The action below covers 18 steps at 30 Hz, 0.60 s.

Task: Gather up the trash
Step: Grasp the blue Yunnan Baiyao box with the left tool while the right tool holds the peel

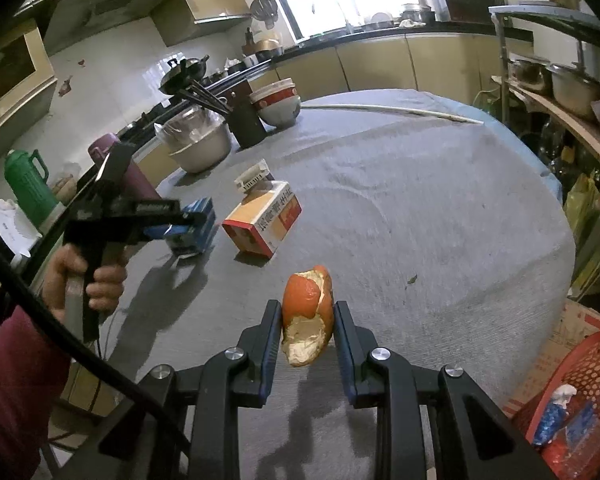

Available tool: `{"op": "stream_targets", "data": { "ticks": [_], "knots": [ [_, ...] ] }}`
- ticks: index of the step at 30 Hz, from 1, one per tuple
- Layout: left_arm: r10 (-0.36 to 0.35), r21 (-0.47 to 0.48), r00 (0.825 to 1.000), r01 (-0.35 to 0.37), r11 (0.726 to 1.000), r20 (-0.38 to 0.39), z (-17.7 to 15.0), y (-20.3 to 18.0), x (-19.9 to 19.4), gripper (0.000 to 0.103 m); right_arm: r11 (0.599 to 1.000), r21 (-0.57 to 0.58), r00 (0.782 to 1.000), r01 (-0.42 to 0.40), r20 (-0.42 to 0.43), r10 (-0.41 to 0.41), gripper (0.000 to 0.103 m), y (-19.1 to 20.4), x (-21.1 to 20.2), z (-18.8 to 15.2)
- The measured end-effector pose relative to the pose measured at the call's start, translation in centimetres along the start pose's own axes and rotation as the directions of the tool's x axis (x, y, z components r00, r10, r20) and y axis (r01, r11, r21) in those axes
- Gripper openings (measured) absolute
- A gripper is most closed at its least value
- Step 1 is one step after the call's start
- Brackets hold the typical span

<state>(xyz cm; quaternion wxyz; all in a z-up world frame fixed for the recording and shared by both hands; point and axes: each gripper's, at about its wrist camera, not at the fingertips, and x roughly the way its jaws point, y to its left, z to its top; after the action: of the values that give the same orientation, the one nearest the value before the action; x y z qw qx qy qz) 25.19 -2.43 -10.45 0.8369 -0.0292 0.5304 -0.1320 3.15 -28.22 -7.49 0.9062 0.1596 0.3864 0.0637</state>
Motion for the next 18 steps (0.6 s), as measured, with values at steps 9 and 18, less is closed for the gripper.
{"op": "stream_targets", "data": {
  "ticks": [9, 18],
  "knots": [
    [0.007, -0.014, 0.999, -0.007, 1.0, 0.04, -5.9, 0.4, -4.5, 0.065, 1.0, 0.001, 0.999, -0.028, 0.039, 0.028, 0.028, 1.0, -2.3, -0.8],
    [-0.008, 0.032, 0.989, 0.003, 0.999, 0.15, -12.0, -2.8, -10.9, 0.065, 0.998, -0.007, 0.994, -0.067, 0.082, 0.067, 0.028, 2.3, -5.0, -2.5]
  ]
}}
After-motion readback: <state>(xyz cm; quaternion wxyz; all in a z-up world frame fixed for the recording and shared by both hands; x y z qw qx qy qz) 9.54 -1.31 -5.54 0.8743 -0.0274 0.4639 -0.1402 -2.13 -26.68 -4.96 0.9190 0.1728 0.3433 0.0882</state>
